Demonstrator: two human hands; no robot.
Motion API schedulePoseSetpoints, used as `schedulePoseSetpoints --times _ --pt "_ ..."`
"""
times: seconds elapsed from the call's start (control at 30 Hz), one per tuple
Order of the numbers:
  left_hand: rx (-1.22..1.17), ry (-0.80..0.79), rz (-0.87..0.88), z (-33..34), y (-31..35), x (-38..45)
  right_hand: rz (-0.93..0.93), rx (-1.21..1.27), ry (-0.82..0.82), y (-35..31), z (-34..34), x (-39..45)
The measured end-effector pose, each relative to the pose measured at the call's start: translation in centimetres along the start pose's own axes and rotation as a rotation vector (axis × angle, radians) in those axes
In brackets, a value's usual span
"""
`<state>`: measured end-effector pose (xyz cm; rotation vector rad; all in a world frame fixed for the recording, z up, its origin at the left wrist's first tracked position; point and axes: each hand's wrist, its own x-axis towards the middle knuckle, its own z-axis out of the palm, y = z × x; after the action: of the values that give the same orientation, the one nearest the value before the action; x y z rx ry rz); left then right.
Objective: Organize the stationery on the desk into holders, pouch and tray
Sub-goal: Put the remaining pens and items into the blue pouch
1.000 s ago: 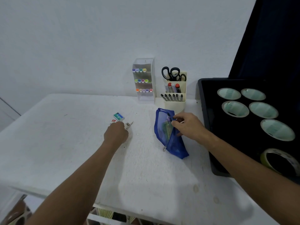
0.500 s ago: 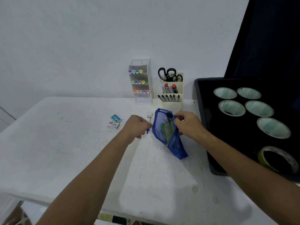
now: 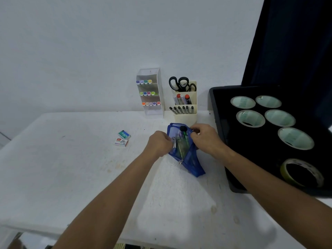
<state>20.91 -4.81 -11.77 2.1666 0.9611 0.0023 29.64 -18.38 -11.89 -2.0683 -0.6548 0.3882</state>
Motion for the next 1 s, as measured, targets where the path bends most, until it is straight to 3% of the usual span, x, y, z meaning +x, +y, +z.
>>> schedulePoseSetpoints --times 0.1,0.2,0.43,0.57,0.7,0.87,1.0 --pt "0.062 0.060 -0.065 -0.2 -1.3 0.4 0.005 0.000 -0.004 0.2 0.1 0.1" --pt "-0.022 -0.044 -0.153 0.1 -2.1 0.4 0.028 -0.007 -0.016 0.2 0.0 0.0" --pt "-0.087 -0.154 -0.099 -0.8 -1.1 0.9 0.191 -0.043 -0.099 -1.2 -0.2 -0.4" --pt "-0.227 -0.183 -0.007 -3.0 0.8 0.3 0.196 -0.065 -0.101 -2.7 -0.3 -0.8" --pt "-0.509 -0.184 0.013 -4.5 0.7 -0.3 0.156 0.051 0.013 -3.4 0.8 -1.5" --pt "-0.738 -0.150 -0.198 -4.5 -2.2 -0.8 0.241 0.304 -0.123 -2.8 3.3 -4.1" --pt "-0.791 -0.185 -0.180 -5.2 -2.9 -0.9 0.093 0.237 -0.056 -0.4 4.5 -7.1"
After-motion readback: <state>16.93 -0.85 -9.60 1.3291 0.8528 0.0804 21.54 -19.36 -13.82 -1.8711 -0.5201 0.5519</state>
